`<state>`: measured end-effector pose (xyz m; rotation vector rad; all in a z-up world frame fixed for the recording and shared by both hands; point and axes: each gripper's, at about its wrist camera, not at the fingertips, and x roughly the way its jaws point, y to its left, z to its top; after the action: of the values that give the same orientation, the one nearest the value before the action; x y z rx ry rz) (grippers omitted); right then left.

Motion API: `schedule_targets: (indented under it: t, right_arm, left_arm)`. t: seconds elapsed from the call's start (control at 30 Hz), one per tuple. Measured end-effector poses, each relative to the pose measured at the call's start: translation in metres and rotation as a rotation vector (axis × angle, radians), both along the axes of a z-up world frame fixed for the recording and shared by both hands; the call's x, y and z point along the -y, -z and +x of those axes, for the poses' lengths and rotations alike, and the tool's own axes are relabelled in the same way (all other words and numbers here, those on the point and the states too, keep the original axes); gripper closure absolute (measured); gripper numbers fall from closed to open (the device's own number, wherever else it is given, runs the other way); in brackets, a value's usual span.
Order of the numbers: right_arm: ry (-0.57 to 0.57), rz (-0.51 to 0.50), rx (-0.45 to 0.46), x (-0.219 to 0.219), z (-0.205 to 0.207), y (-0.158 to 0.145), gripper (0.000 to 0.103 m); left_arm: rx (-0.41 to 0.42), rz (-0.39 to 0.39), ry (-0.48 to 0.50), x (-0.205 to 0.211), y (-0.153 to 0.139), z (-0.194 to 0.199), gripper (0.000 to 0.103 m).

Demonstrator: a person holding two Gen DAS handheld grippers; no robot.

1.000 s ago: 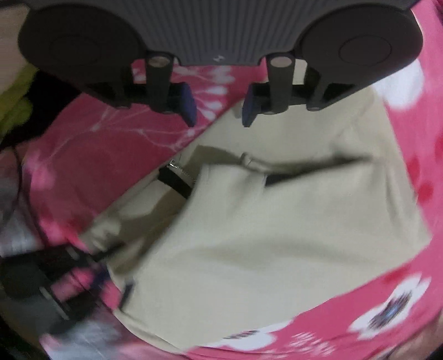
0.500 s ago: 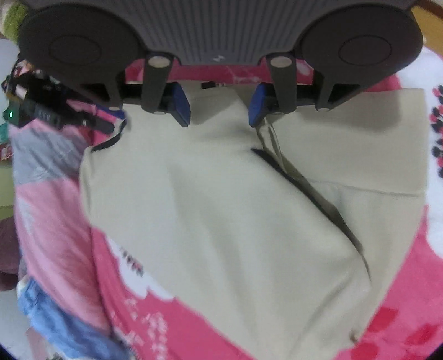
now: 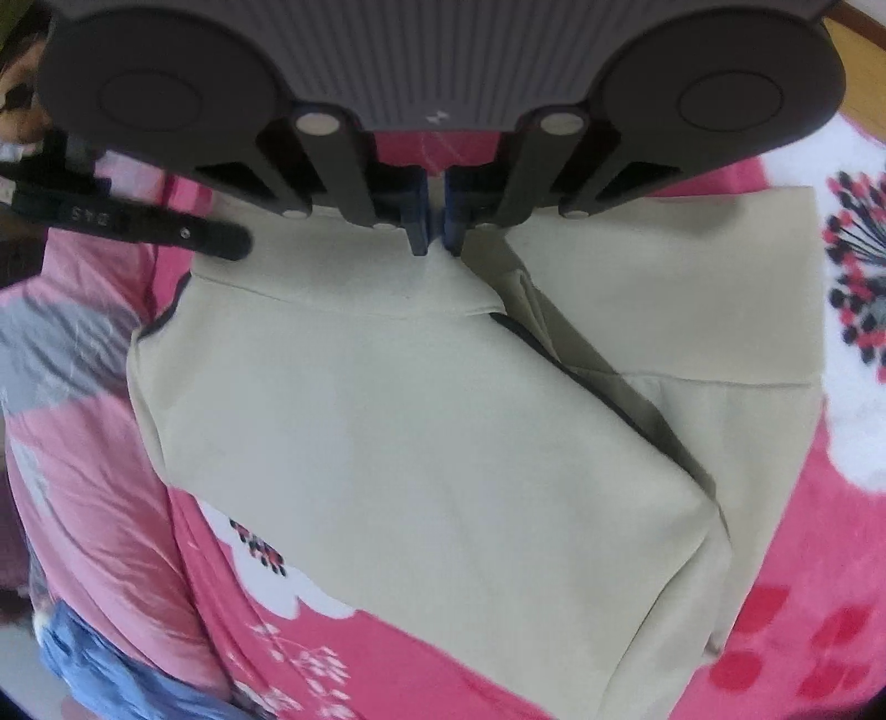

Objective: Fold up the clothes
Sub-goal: 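Lift the hem with both grippers and fold it over toward the collar, then lay the folded half down and open both grippers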

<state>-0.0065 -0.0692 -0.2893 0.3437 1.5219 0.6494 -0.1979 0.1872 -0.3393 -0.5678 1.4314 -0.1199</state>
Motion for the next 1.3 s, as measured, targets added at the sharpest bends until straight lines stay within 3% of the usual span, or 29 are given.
schedule_targets:
  t: [0.1, 0.23, 0.33, 0.4, 0.47, 0.57, 0.67, 0.73, 0.8, 0.9, 0.93, 0.97, 1.07, 1.17, 1.23, 1.3]
  right_arm:
    - [-0.069, -0.072, 0.030, -0.005, 0.000, 0.017, 0.092]
    - [-0.112, -0.158, 0.027, -0.010, -0.004, 0.041, 0.089]
    - [-0.140, -0.193, 0.005, -0.005, -0.004, 0.030, 0.078]
    - [-0.168, -0.219, 0.032, 0.005, -0.004, 0.011, 0.077]
    - [-0.179, -0.220, 0.119, 0.020, -0.001, -0.017, 0.077]
    - [-0.118, -0.184, 0.334, 0.036, 0.015, -0.063, 0.078]
    - [-0.052, -0.163, 0.543, 0.033, 0.042, -0.083, 0.078]
    - [-0.056, -0.181, 0.645, 0.024, 0.055, -0.074, 0.078]
    - [-0.085, -0.209, 0.630, 0.021, 0.058, -0.042, 0.078]
    - [-0.151, -0.260, 0.402, 0.021, 0.055, 0.029, 0.078]
    - [-0.159, -0.256, 0.436, 0.025, 0.045, 0.032, 0.078]
    - [-0.184, -0.260, 0.467, 0.027, 0.040, 0.025, 0.078]
    - [-0.224, -0.289, 0.448, 0.027, 0.044, -0.002, 0.078]
    - [-0.148, -0.258, 0.558, 0.027, 0.061, -0.038, 0.078]
    - [-0.101, -0.275, 0.636, 0.024, 0.077, -0.046, 0.079]
    - [-0.059, -0.303, 0.681, 0.019, 0.094, -0.043, 0.079]
  left_arm:
    - [-0.020, 0.070, 0.069, 0.014, 0.013, 0.004, 0.098]
    - [-0.042, 0.227, 0.210, 0.043, 0.037, 0.008, 0.095]
    - [-0.022, 0.246, 0.237, 0.043, 0.026, 0.006, 0.091]
    - [-0.010, 0.271, 0.258, 0.035, 0.012, 0.003, 0.089]
    - [0.033, 0.300, 0.261, 0.021, -0.011, -0.001, 0.090]
    - [0.126, 0.323, 0.236, 0.004, -0.039, 0.007, 0.090]
    - [0.186, 0.354, 0.209, 0.002, -0.038, 0.036, 0.087]
    - [0.164, 0.392, 0.208, 0.009, -0.016, 0.051, 0.084]
    - [0.076, 0.415, 0.208, 0.008, 0.019, 0.055, 0.084]
    - [0.031, 0.366, 0.173, -0.005, 0.034, 0.045, 0.084]
    - [0.027, 0.353, 0.166, -0.009, 0.032, 0.044, 0.084]
    - [0.023, 0.348, 0.170, -0.011, 0.025, 0.045, 0.084]
    - [0.078, 0.348, 0.185, -0.016, -0.001, 0.050, 0.085]
    - [0.185, 0.346, 0.151, -0.026, -0.024, 0.072, 0.085]
    - [0.220, 0.394, 0.112, -0.040, -0.021, 0.093, 0.083]
    - [0.179, 0.455, 0.062, -0.054, -0.002, 0.107, 0.086]
